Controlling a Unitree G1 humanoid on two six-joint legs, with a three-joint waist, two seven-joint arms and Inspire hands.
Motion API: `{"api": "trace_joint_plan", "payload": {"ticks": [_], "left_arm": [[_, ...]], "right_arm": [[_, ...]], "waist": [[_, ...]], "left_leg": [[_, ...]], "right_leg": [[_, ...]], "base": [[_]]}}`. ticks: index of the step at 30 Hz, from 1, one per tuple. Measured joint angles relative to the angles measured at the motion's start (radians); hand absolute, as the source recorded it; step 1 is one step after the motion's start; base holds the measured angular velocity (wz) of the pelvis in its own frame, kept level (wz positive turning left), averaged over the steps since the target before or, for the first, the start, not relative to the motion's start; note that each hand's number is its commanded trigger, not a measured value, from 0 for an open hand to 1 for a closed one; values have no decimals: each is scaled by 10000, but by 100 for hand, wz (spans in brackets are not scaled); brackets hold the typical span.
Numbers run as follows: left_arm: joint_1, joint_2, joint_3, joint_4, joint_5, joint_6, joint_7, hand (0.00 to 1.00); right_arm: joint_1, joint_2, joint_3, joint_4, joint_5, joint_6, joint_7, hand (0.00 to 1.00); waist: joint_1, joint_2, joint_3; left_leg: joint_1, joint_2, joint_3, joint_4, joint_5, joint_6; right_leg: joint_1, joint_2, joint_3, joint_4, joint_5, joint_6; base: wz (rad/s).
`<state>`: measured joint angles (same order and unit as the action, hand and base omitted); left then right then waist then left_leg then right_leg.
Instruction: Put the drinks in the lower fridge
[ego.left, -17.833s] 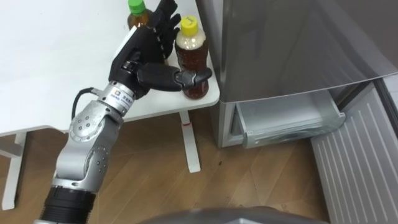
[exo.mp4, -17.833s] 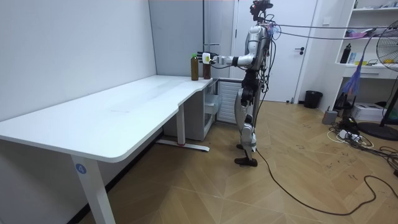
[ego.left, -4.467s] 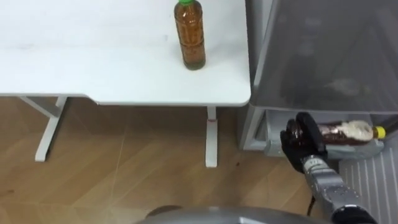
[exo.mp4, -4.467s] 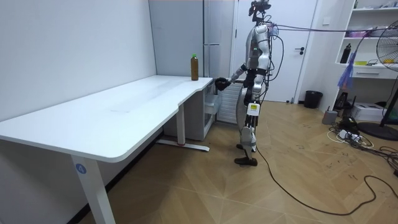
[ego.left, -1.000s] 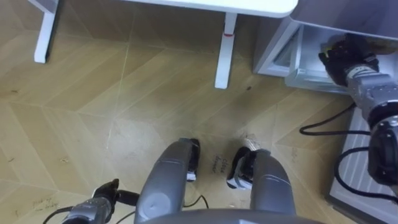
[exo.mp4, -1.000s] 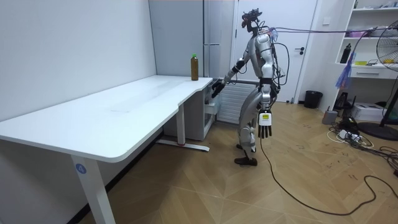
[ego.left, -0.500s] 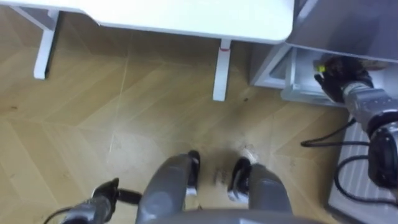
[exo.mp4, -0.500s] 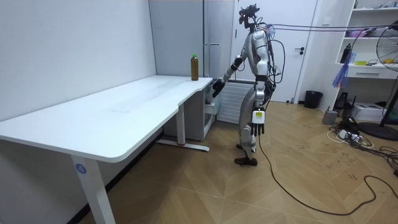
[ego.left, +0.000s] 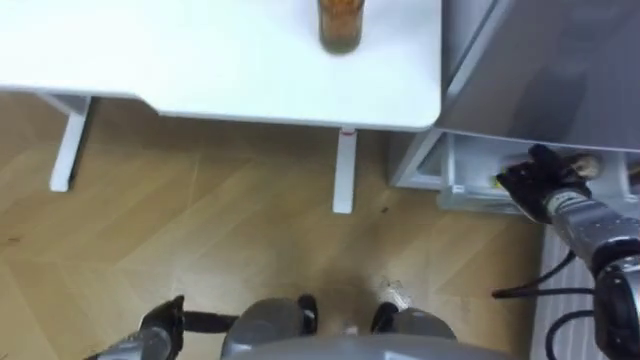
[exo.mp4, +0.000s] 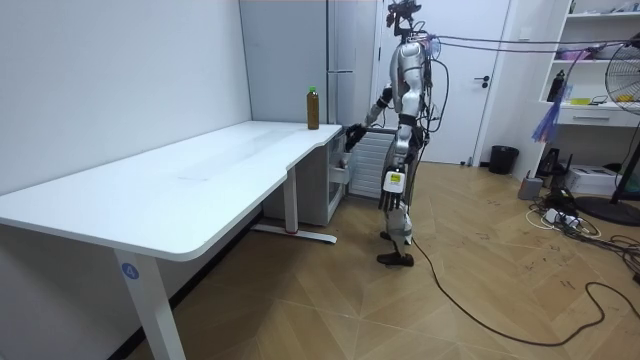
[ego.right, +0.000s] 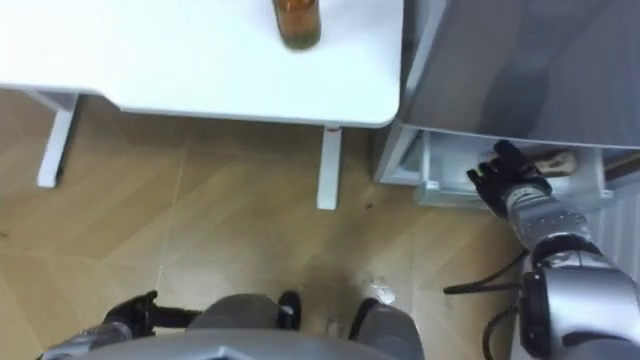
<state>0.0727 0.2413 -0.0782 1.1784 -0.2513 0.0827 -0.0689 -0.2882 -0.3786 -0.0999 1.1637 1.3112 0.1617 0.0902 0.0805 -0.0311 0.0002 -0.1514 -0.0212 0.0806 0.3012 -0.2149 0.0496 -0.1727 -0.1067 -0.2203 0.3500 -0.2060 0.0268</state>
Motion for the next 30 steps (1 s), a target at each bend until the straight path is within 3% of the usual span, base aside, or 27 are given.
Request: {"api": "trace_joint_plan", "payload": {"ticks": [4,5,7,10,14,16,19,23,25,30], "left_arm": [[533,-16,233,-390,-125,-76,27,0],[556,-30,269,-483,-97,-78,49,0],[788,-105,334,-591,-110,-78,207,0],[895,-212,352,-614,-120,-99,313,0],[954,-460,368,-600,-159,-115,395,0],[1003,-553,454,-601,-181,-252,462,0],[1142,-553,455,-629,-199,-486,596,0],[1225,-627,829,-626,-200,-544,679,0],[1179,-636,898,-562,-201,-535,795,0],[1199,-673,948,-529,-535,-431,991,0]], "right_arm": [[1208,400,-39,-947,719,-393,359,0],[1362,439,-41,-1086,761,-413,353,0],[1937,848,-27,-1263,744,-672,529,0],[2645,1383,17,-1107,292,-731,546,0],[3044,1482,378,-634,-700,-738,643,0],[3235,1582,441,-7,-1464,-789,649,0],[3456,1707,817,279,-2698,-808,618,0],[3583,1746,1037,549,-5441,-881,532,0],[3596,1744,1608,918,-7302,-884,505,0],[3498,1803,1881,1303,-9117,-879,290,0]], "waist": [[-288,-107,-140],[-273,-96,-130],[-321,-34,-108],[-425,77,-63],[-502,288,31],[-547,362,31],[-620,284,34],[-727,138,44],[-683,91,49],[-479,46,56]], "left_leg": [[694,174,-42,-405,13,-45],[763,186,-50,-510,9,-48],[976,227,-43,-659,27,-78],[1084,235,-129,-656,15,-100],[1098,213,-131,-662,24,-104],[1254,158,-140,-746,44,-127],[1482,157,-159,-950,88,-167],[1573,134,-237,-976,94,-173],[1684,124,-262,-1017,87,-173],[1853,142,-96,-1062,86,-172]], "right_leg": [[1121,327,-147,-1155,434,1],[1192,347,-140,-1218,482,-1],[1483,435,-121,-1511,640,-18],[1690,464,-182,-1626,649,-27],[1676,469,-120,-1622,669,-32],[1802,484,-129,-1651,665,-29],[1949,494,-146,-1685,627,-29],[2115,507,-146,-1831,614,-29],[2261,548,26,-1979,610,-23],[2293,580,235,-1972,615,-24]], "base": [[4],[-4],[-8],[9],[-2],[0],[0],[5],[0],[-10]]}}
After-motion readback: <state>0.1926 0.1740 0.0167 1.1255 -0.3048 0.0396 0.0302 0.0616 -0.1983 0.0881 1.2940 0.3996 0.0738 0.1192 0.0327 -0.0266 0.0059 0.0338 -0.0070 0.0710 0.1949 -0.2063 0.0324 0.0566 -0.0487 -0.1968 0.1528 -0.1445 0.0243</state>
